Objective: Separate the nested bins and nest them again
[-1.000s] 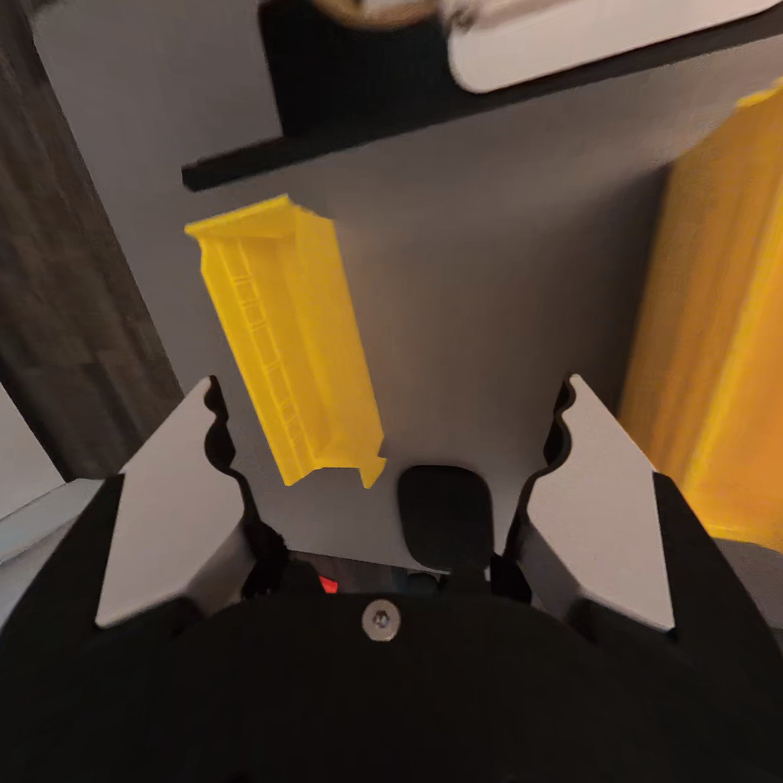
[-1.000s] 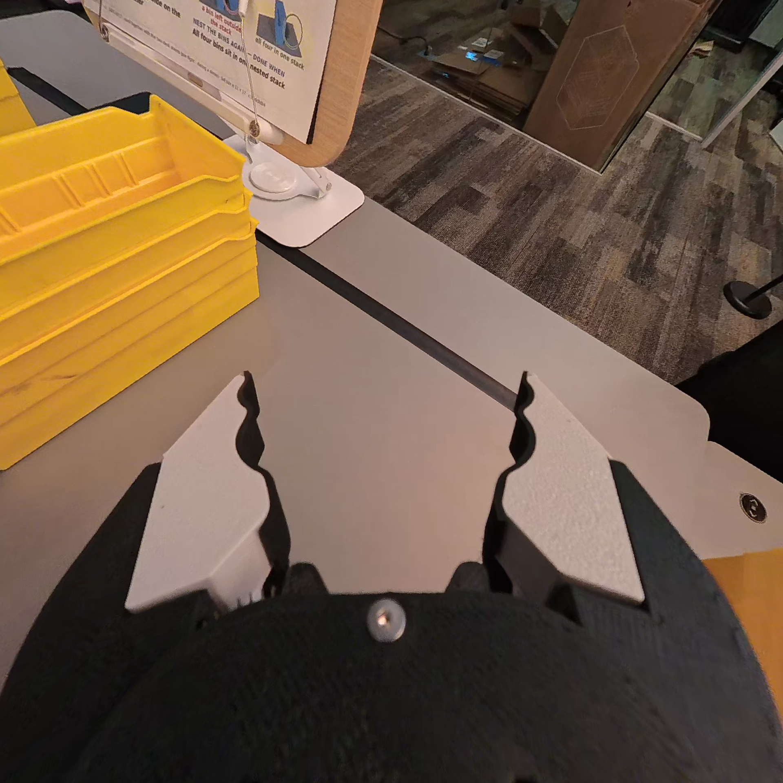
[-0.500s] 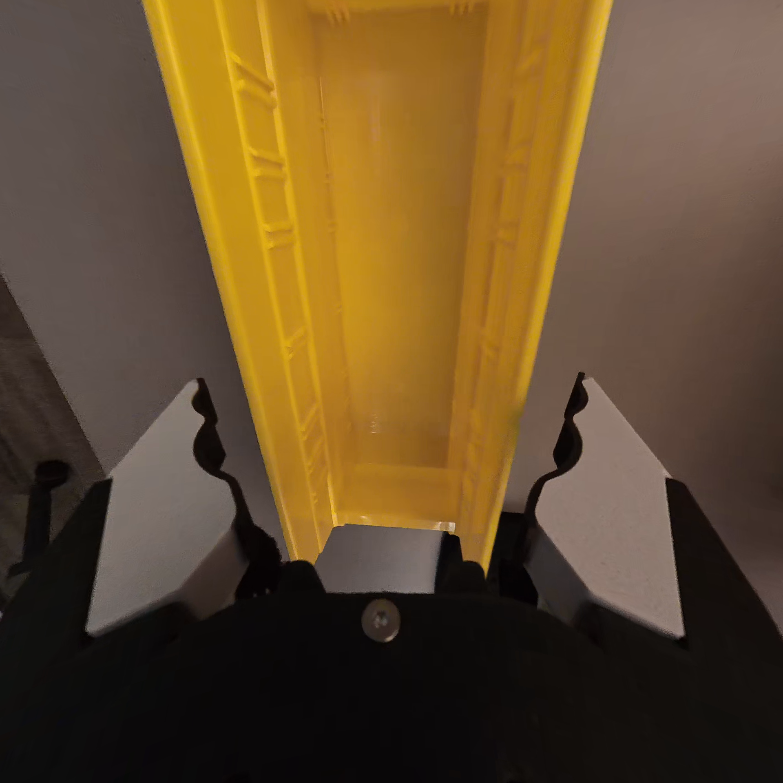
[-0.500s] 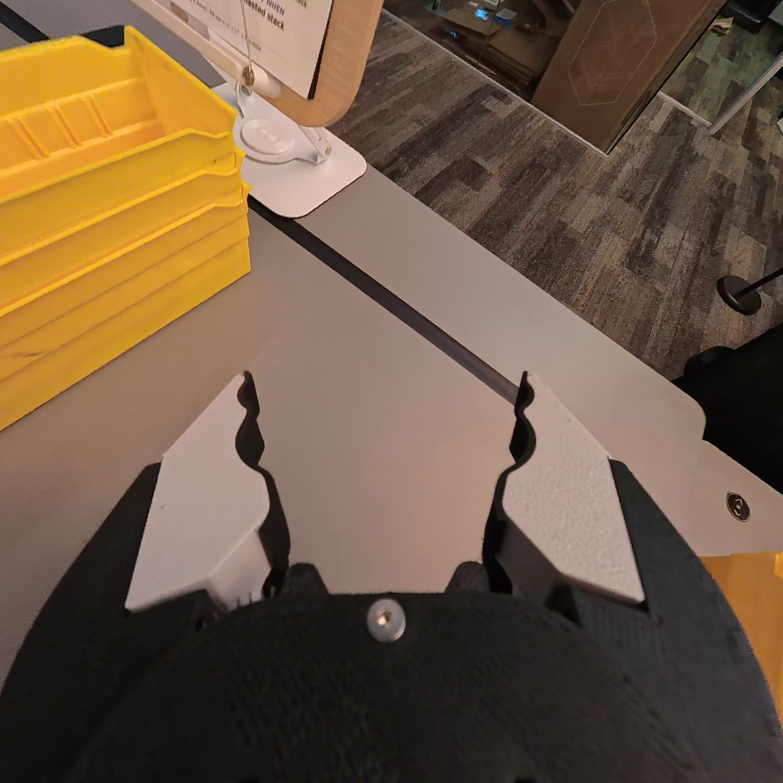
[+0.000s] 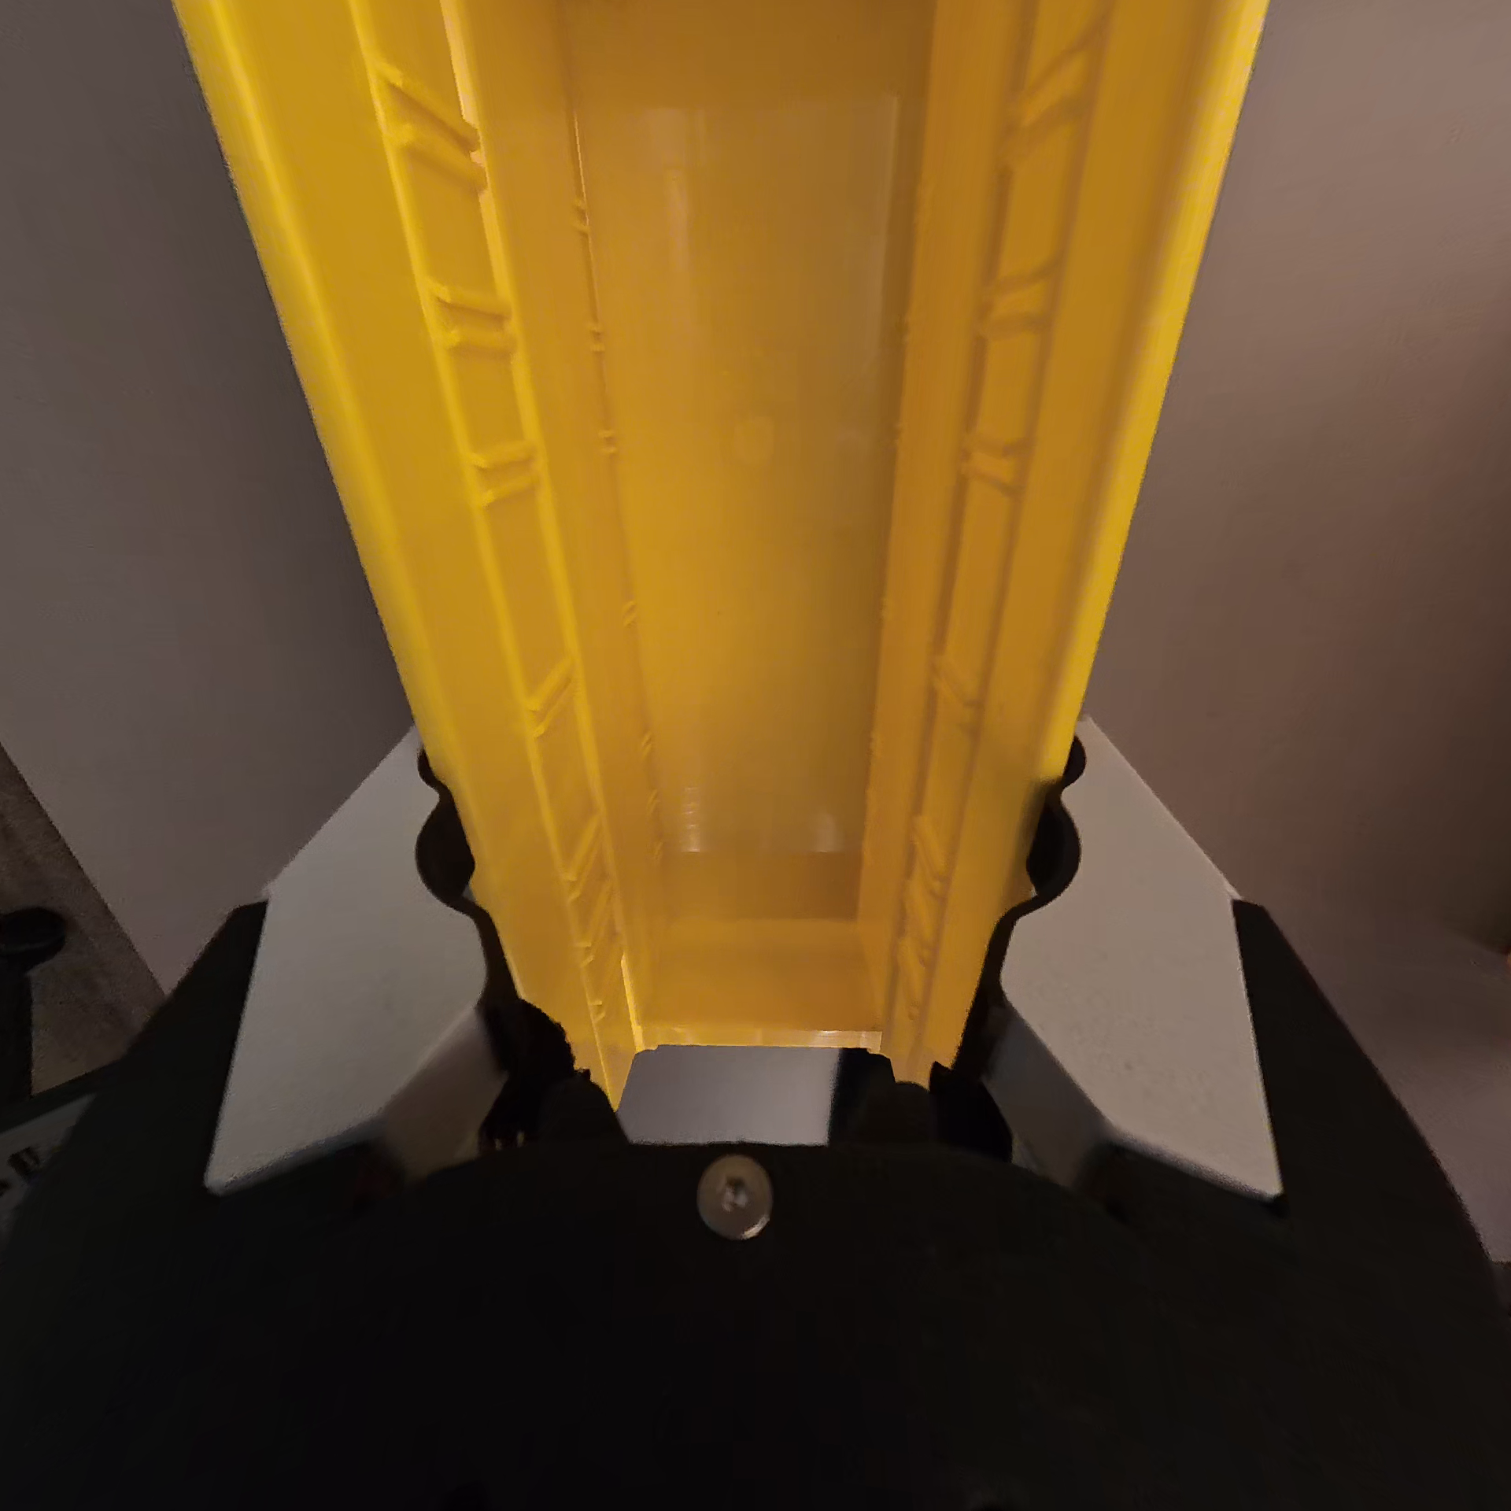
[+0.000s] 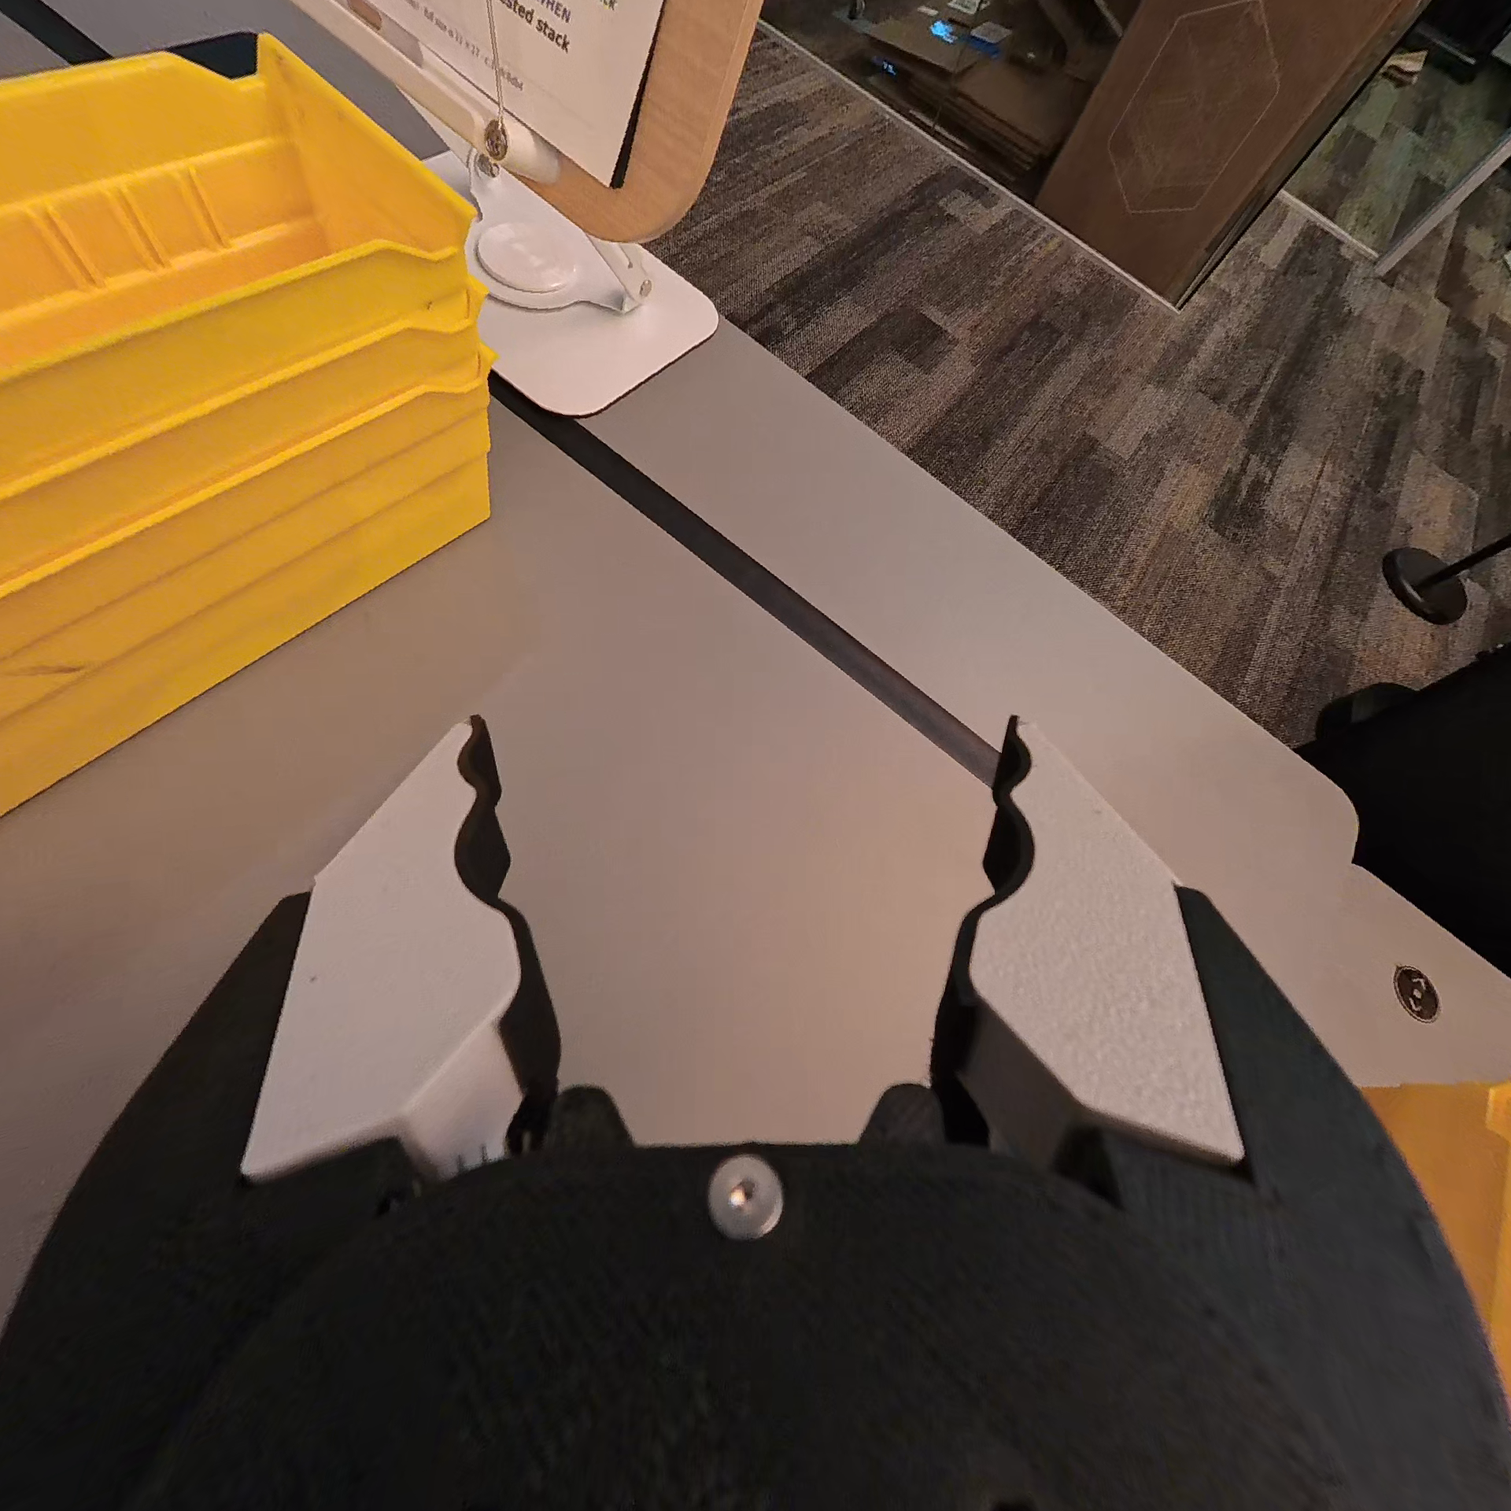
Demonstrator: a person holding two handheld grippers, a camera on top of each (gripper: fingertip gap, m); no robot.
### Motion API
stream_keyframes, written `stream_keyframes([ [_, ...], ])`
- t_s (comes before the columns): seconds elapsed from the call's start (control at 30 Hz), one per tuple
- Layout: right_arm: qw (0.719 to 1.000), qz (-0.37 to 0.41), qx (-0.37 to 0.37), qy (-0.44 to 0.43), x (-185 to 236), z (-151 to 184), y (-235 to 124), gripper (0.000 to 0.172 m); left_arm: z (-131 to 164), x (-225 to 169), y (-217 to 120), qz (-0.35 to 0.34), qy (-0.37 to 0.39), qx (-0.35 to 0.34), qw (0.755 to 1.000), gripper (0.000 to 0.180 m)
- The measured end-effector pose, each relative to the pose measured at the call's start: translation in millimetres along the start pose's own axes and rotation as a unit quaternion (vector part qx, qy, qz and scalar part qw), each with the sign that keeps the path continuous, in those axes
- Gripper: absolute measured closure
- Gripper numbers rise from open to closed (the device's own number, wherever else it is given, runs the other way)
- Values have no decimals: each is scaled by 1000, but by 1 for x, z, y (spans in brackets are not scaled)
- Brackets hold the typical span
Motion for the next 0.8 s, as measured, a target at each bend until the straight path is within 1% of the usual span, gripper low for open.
stream_keyframes([
  [0.03, 1000, -1, 0, 0, 0, 0, 0, 51, 0, 0, 0, -2, -1, 1, 1000, 40],
  [0.1, 1000, -1, 1, -1, 0, 0, 0, 51, 0, -1, 3, -8, 1, 7, 1000, 33],
  [0.37, 1000, -1, 10, -10, 2, 1, 3, 52, 1, -2, 4, -17, 11, 15, 1000, 33],
  [0.5, 1000, -3, 10, -8, 1, 1, 3, 53, 1, -1, 3, -19, 14, 14, 1000, 43],
  [0.6, 1000, -5, 11, -8, 2, 1, 4, 53, 2, -3, 2, -22, 24, 15, 999, 45],
  [0.8, 1000, -7, 17, -14, 3, 1, 6, 53, 4, -6, 1, -28, 31, 25, 999, 54],
])
Point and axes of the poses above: each gripper's, where its closed fingertips meet, y out along the fingers, z out of its underside, x = y × z across the jaws, the point moved 8 cm from there along -y, back along the fingers, and after that the axes turned 11 degrees about x, right-handed, at the moved point
